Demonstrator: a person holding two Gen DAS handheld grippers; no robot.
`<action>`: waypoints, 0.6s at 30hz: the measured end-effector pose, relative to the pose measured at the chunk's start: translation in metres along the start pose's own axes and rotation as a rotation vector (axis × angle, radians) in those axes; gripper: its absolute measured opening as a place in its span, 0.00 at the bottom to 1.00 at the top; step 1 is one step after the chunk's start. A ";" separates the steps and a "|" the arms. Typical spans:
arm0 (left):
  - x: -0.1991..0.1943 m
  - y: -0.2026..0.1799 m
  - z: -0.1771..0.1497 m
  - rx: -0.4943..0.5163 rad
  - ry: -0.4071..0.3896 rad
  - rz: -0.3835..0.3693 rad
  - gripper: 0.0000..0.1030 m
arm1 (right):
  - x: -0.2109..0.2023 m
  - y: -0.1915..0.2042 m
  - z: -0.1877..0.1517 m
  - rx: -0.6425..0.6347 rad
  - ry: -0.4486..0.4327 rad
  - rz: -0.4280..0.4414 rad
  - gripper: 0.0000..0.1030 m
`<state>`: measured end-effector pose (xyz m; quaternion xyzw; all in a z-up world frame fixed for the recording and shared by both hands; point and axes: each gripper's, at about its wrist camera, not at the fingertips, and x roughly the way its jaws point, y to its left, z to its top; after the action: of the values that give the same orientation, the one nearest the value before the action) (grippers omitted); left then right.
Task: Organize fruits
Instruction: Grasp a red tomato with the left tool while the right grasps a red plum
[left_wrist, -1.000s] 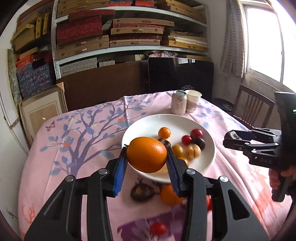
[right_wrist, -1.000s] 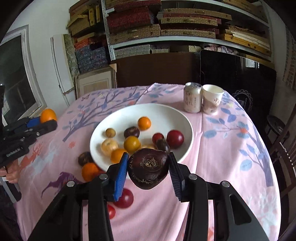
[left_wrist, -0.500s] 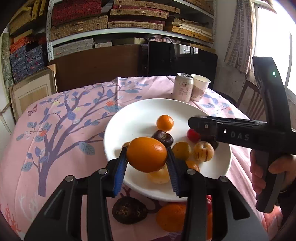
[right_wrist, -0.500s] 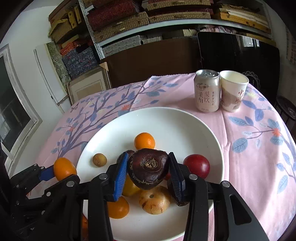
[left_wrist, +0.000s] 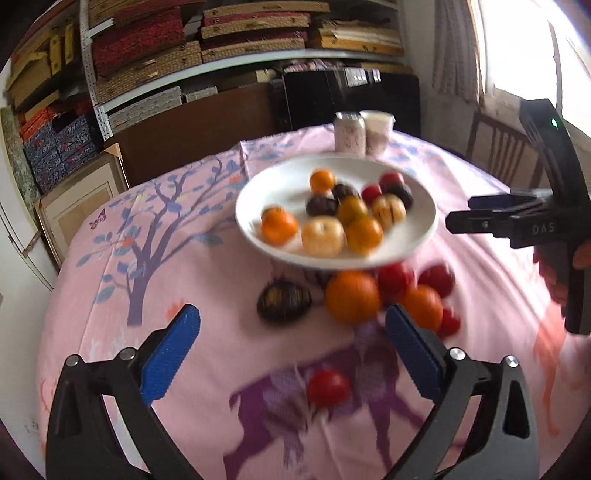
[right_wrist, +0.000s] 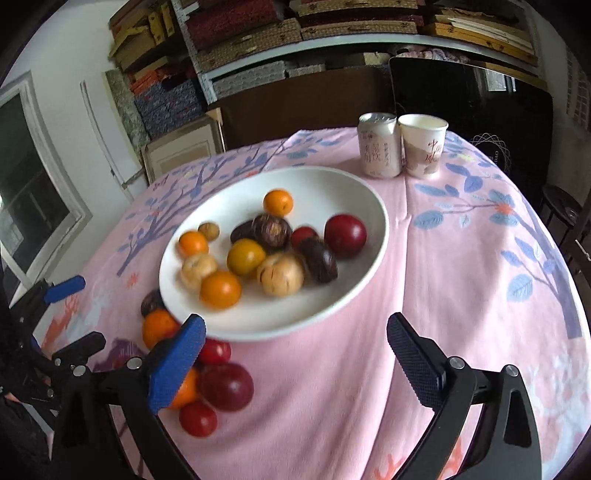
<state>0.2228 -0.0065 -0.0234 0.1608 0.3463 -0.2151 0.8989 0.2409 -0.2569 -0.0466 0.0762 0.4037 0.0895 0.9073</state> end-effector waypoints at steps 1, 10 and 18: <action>0.001 -0.003 -0.008 0.004 0.033 -0.023 0.96 | 0.004 0.004 -0.009 -0.014 0.010 -0.008 0.96; 0.031 -0.008 -0.040 0.014 0.166 -0.018 0.96 | 0.019 0.011 -0.029 0.011 0.029 0.051 0.96; 0.038 -0.003 -0.035 -0.031 0.127 -0.120 0.30 | 0.021 0.032 -0.043 0.052 0.046 0.131 0.37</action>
<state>0.2281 -0.0040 -0.0748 0.1390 0.4147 -0.2526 0.8631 0.2198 -0.2182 -0.0836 0.1240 0.4210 0.1397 0.8876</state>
